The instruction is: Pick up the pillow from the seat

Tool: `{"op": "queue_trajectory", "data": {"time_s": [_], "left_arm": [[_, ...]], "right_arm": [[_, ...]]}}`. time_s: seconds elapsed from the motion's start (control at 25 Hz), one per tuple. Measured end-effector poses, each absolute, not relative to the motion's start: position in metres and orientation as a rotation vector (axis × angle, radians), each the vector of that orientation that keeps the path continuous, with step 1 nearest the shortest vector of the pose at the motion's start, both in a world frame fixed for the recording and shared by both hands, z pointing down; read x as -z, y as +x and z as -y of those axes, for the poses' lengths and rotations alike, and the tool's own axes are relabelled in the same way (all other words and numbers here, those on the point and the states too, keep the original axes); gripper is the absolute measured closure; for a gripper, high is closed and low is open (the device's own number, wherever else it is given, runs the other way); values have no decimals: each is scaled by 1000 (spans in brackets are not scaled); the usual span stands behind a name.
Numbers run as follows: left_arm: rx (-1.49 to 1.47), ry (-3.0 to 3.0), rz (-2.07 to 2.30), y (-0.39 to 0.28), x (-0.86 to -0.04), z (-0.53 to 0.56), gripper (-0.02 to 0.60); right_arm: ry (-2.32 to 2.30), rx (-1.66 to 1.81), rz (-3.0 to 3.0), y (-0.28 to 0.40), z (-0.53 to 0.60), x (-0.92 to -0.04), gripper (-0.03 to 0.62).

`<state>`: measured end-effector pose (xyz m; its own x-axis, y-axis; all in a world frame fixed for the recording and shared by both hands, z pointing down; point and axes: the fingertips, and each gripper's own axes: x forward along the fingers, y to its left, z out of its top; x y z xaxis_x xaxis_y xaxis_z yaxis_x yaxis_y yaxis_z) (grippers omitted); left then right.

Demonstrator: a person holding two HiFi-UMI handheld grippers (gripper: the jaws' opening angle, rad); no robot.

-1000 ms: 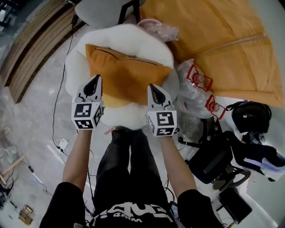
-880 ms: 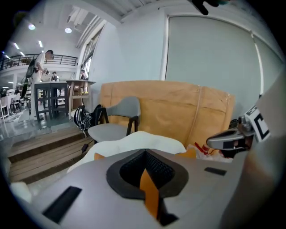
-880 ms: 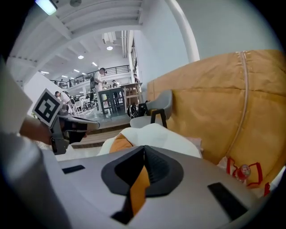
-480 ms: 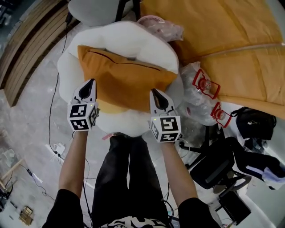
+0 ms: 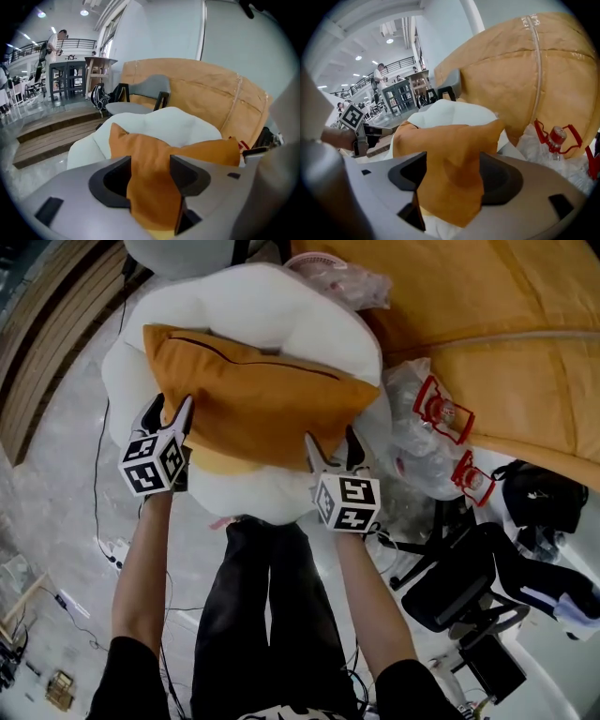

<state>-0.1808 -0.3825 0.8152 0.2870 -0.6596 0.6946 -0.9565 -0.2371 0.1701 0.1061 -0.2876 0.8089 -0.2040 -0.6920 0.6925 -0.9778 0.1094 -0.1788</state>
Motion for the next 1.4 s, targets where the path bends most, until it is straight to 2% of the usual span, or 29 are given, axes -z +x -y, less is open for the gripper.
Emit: {"op": "queue_trajectory", "data": {"time_s": [0.28,0.64,0.76,0.92,1.0,1.12,1.4], "left_arm": [[-665,1900,1455,-196,-856,395,321],[-637,1894,1424,-188,-867,402,334],[-643,1900,1411,-186,-868,400,364],[-678,1886,1371,-179,-873,394,488],[-694,1879,1341,-176,-873,390,553],[-716,1888,1316,-176,-872,384,561],[-662,1922,1305,-176,-845,377,561]], "right_arm": [[1558,-889,1905,100,294,-845,260],[1579,-882,1838,107,308,-863,274],[1579,-855,1838,107,306,-864,317],[1542,-859,1853,106,301,-864,473],[1531,-894,1866,103,300,-864,521],[1532,-936,1874,101,296,-865,540],[1545,-911,1923,103,286,-847,540]]}}
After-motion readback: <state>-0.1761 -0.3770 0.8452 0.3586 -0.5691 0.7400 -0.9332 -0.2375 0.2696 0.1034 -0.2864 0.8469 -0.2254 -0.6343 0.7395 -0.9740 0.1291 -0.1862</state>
